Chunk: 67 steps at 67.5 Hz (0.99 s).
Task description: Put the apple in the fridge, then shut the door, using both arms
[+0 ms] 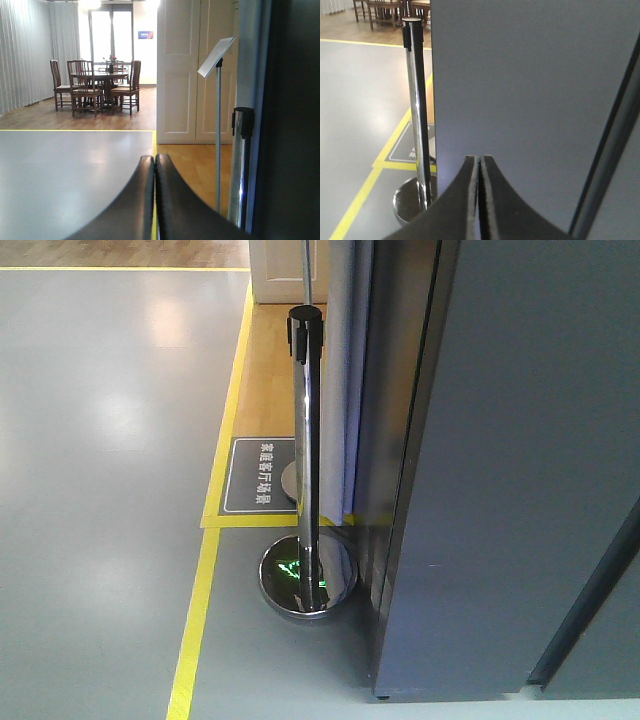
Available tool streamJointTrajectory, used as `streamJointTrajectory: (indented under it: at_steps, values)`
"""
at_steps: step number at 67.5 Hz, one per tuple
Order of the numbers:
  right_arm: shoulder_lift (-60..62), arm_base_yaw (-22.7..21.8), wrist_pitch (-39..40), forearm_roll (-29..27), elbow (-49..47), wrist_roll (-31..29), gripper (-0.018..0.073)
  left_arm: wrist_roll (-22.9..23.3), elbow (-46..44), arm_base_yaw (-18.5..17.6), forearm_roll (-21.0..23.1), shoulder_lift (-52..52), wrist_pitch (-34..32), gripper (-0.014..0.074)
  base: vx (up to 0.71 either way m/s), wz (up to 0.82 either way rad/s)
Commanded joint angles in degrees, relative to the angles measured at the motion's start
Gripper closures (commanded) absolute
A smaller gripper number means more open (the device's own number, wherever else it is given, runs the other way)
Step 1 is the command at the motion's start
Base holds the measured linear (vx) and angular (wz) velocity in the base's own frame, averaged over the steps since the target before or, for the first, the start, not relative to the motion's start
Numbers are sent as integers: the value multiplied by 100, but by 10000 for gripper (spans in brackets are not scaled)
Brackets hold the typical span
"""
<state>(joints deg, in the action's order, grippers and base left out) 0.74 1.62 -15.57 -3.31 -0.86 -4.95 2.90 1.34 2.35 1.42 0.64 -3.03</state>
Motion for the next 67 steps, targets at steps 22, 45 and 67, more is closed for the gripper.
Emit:
streamJointTrajectory:
  at_steps: [22, 45, 67]
  values:
    - [49, -43, 1303, -367, 248, -127, 561, 60, 171, 5, 29, 88, -424, 602, 0, 0]
    - [49, -43, 1750, -367, 248, -166, 561, 60, 171, 5, 29, 88, -424, 602, 0, 0]
    - [49, -43, 1750, -367, 248, -166, 561, 60, 171, 5, 29, 88, -424, 602, 0, 0]
